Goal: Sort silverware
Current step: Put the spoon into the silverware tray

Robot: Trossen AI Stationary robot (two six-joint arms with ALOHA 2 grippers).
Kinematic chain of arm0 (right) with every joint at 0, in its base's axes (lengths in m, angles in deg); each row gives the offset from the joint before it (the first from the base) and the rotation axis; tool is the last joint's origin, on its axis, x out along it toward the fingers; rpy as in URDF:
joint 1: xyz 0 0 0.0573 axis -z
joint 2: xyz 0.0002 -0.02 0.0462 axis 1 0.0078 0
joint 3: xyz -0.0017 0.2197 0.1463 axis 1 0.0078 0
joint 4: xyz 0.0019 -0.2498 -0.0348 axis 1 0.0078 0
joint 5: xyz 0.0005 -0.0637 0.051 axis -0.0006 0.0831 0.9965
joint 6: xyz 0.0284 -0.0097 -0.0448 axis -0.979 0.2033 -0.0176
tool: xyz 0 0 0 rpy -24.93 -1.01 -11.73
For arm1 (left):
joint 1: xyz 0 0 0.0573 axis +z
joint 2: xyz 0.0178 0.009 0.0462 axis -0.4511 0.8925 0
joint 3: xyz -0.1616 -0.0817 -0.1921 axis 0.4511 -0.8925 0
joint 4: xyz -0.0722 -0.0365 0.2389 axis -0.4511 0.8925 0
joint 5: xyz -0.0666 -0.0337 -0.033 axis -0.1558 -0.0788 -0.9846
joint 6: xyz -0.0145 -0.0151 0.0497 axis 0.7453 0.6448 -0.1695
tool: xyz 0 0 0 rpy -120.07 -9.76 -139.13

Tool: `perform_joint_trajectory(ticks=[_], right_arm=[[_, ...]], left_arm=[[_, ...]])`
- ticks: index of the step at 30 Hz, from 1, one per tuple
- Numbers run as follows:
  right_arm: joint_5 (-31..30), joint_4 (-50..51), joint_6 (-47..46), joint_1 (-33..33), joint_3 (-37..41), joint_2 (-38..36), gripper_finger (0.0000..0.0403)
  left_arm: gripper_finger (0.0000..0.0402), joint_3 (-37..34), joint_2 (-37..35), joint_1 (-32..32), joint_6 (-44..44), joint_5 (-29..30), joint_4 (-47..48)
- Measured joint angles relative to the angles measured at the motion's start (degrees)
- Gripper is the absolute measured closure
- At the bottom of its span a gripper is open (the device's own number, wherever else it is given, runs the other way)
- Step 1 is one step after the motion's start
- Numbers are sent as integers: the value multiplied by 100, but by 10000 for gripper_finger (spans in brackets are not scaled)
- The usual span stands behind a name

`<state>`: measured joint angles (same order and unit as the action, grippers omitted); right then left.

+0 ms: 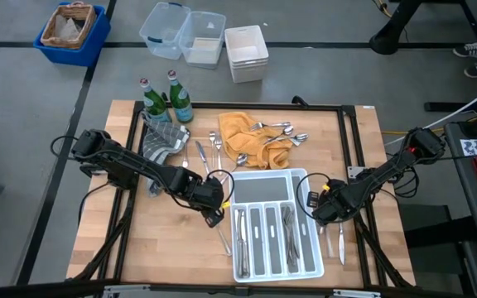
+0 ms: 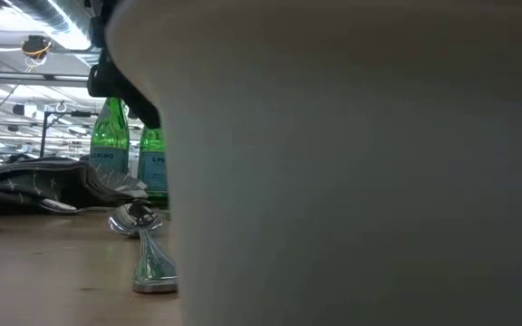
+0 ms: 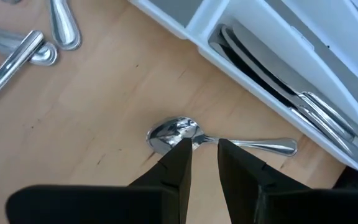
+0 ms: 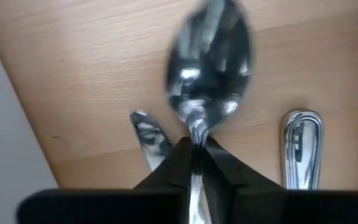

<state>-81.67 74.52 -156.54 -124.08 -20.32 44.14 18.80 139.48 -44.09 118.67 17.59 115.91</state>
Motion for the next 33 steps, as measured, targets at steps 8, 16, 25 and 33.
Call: perform_joint_trajectory(ticks=[8,16,25,33], right_arm=[[-48,-3,11,0,4,4,381],[-63,429,235,4,-263,9,391],[-65,440,379,4,-327,-487,390],[-75,190,1045,4,-330,-1302,389]], left_arm=[[335,0,0,-67,165,-105,49],[335,0,0,-243,314,-113,41],[335,0,0,-485,627,-113,43],[334,0,0,-824,1516,0,38]])
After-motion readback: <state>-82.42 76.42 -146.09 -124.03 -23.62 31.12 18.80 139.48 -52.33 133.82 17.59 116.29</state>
